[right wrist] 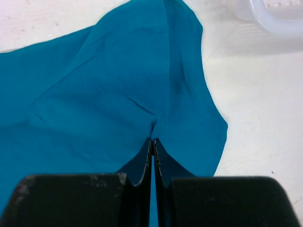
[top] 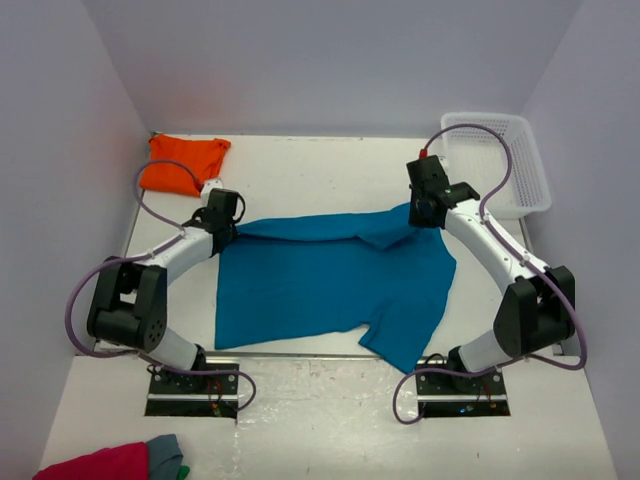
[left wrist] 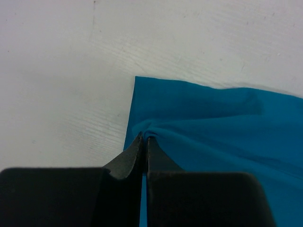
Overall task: Fold and stack the t-shirts
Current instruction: Fold the flattened tshirt in 1/3 of the way
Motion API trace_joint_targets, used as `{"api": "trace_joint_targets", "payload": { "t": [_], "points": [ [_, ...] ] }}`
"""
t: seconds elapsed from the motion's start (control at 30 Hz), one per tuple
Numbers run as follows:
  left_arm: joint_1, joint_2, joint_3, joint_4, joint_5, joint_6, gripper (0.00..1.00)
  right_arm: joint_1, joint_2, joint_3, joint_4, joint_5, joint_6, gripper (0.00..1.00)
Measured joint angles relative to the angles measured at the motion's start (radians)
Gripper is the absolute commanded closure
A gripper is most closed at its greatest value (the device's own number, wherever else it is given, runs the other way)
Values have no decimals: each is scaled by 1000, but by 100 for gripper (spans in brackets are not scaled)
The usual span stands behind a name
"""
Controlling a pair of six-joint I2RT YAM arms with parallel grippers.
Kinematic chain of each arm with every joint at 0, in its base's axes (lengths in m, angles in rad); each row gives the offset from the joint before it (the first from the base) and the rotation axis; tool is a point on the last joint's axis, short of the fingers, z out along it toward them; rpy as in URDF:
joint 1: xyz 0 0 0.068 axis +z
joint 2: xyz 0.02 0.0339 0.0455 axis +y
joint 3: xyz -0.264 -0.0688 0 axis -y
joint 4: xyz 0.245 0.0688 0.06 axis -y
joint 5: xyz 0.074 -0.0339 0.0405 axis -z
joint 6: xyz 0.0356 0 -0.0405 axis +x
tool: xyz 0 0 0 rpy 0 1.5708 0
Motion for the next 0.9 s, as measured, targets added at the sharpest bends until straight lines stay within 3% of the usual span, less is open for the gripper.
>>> {"api": "trace_joint_targets", "payload": {
  "t": [0.43, 0.57, 0.63, 0.73, 0.9],
  "points": [
    [-41, 10, -80, -20, -21, -13, 98, 0, -6, -29, -20, 42, 39, 100],
    [-41, 10, -89, -26, -26, -33, 84, 0, -6, -39, -22, 46, 39, 100],
    [-42, 7, -102, -24, -26, -49, 65, 0, -6, -43, -23, 47, 39, 100],
    [-45, -12, -142, -22, -22, -74, 57, 0, -6, -43, -23, 47, 39, 100],
    [-50, -78, -183, -32, -5, -104, 29, 0, -6, -44, -26, 47, 39, 100]
  ]
}}
